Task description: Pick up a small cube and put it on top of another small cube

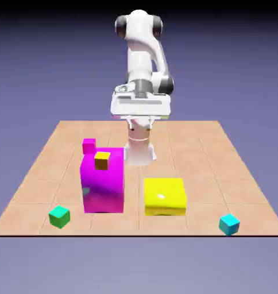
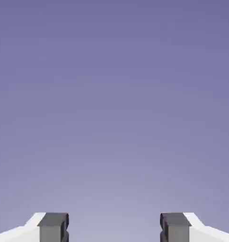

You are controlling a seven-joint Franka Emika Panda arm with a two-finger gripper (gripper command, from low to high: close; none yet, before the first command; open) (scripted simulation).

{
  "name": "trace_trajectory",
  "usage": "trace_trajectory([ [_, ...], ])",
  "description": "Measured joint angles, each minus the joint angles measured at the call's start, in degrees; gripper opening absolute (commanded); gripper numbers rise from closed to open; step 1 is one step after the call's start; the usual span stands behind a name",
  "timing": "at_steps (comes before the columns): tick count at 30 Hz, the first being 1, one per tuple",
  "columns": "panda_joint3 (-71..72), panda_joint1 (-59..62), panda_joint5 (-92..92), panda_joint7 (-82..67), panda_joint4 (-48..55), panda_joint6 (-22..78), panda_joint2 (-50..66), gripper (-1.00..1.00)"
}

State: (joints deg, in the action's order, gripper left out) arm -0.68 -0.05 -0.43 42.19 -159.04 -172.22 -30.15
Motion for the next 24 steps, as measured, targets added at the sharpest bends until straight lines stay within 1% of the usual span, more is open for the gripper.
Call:
trace_trajectory([
  [24, -13.5, 12.75, -8.53, -5.33, 39.12, 35.5, 49.84, 0.0],
])
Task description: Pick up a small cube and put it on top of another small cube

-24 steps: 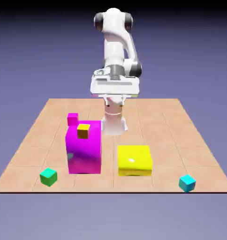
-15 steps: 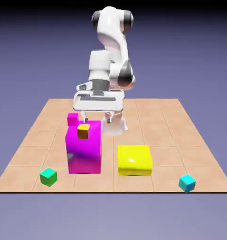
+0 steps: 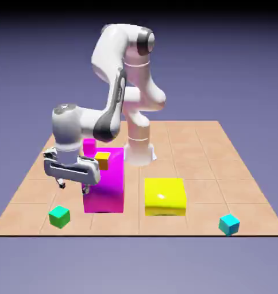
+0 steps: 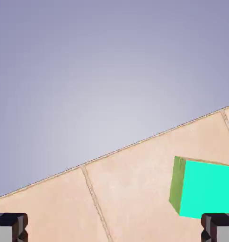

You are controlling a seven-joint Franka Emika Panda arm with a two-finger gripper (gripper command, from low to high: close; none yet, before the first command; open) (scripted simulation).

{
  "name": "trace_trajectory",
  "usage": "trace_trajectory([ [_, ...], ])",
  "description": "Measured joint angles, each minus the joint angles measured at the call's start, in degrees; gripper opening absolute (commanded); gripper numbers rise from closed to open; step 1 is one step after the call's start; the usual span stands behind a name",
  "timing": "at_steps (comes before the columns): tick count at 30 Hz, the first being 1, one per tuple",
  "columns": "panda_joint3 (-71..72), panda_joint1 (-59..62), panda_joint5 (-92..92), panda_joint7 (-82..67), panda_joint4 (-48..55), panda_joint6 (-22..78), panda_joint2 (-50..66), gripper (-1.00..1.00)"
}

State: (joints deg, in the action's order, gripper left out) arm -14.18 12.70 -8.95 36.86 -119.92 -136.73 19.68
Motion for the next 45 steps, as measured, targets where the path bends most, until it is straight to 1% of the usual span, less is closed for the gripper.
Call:
trace_trajectory([
  [6, -3.14, 2.96, -1.98, -1.24, 9.1, 8.26, 11.59, 0.0],
  [7, -3.14, 2.96, -1.98, -1.24, 9.1, 8.26, 11.6, 0.0],
  [10, -1.31, 4.13, -4.37, -2.72, 8.33, 1.37, 17.82, 0.0],
  [11, -1.1, 4.26, -4.63, -2.88, 8.25, 0.6, 18.51, -1.0],
  [13, -1.1, 4.26, -4.78, -2.99, 8.25, 0.61, 18.51, -1.0],
  [16, -2.93, 3.1, -2.43, -1.52, 9.02, 7.5, 12.29, -1.0],
  [17, -3.11, 1.58, -2.04, -1.77, 9.36, 8.45, 11.63, -1.0],
  [45, -1.97, -56.56, 4.16, -18.57, 20.0, 16.12, 12.95, -1.0],
])
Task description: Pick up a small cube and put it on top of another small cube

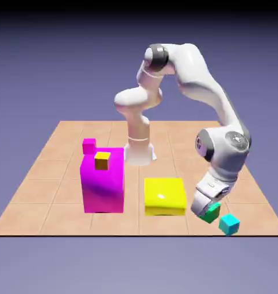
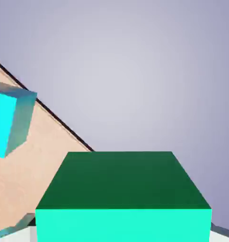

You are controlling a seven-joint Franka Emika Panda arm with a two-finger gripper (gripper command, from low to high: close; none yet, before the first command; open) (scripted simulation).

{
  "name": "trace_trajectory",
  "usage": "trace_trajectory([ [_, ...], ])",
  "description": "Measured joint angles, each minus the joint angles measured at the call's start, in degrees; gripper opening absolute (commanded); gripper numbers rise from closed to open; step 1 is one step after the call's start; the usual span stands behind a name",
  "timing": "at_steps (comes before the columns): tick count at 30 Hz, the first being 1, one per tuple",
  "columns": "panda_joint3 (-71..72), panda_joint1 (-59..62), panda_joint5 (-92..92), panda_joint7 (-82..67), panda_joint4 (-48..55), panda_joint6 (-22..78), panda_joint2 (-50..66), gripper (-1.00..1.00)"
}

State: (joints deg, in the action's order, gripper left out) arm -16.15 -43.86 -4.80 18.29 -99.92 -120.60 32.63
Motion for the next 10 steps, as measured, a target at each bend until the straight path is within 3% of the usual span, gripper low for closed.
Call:
trace_trajectory([
  [4, 0.09, -4.43, 0.47, -1.28, 0.81, 0.58, 0.1, -1.0],
  [7, 1.05, -3.56, -0.82, -2.02, -1.6, -6.88, 5.22, -1.0],
  [8, 1.11, -3.51, -0.89, -2.07, -1.74, -7.32, 5.52, 1.0],
  [10, 1.1, -3.51, -0.71, -1.96, -1.74, -7.35, 5.52, 1.0],
])
